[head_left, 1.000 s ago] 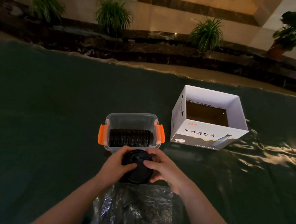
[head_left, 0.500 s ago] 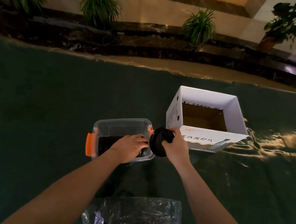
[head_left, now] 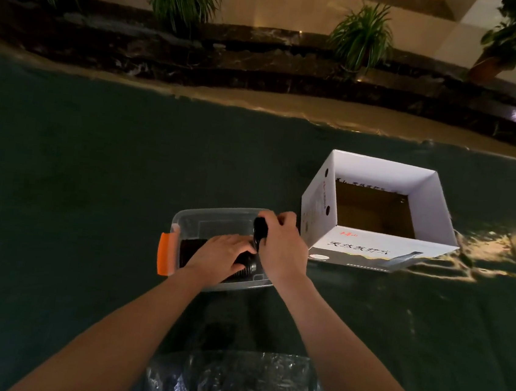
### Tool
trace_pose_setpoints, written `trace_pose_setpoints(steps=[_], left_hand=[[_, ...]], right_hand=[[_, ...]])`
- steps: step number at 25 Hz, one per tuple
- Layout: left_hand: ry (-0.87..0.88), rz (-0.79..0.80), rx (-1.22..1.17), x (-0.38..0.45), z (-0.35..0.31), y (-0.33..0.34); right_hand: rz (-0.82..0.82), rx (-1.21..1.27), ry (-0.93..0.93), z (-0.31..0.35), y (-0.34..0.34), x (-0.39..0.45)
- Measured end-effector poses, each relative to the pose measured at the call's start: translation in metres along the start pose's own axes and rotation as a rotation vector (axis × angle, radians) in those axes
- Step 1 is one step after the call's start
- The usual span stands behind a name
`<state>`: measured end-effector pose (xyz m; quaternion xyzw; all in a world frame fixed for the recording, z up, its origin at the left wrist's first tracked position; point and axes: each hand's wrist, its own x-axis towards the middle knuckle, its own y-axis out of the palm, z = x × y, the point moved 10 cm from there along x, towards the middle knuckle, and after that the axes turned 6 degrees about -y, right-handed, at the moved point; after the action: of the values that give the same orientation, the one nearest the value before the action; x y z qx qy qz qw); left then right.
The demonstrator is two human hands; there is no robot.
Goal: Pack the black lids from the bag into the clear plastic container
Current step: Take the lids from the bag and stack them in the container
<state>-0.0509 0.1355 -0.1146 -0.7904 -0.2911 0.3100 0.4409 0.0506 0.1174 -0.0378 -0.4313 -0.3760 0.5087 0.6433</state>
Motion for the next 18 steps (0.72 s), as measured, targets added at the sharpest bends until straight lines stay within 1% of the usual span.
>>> trace_pose_setpoints(steps=[5, 7, 10, 11, 14, 18], left_hand=[[-0.033, -0.058, -0.127, -0.001, 0.004, -0.006], [-0.059, -0.067, -0.184, -0.002, 0.008, -0.006], [-0.064, -0.052, -0.222, -0.003, 0.012, -0.005], [-0.06, -0.05, -0.231, -0.003, 0.013, -0.005], [-0.053, -0.052, -0.238, -0.002, 0.014, -0.005], [-0.03, -0.047, -0.201, -0.004, 0.012, -0.005]], right_hand=[[0.118, -0.264, -0.064, 0.017, 0.037, -0.002], [0.201, -0.305, -0.037, 0.019, 0.056, -0.007], [0.308, -0.213, 0.081, 0.007, 0.077, -0.012], [0.341, -0.192, 0.072, 0.005, 0.084, -0.011], [0.47, -0.194, -0.039, 0.008, 0.098, -0.008], [0.521, -0.094, -0.048, 0.003, 0.101, -0.002]])
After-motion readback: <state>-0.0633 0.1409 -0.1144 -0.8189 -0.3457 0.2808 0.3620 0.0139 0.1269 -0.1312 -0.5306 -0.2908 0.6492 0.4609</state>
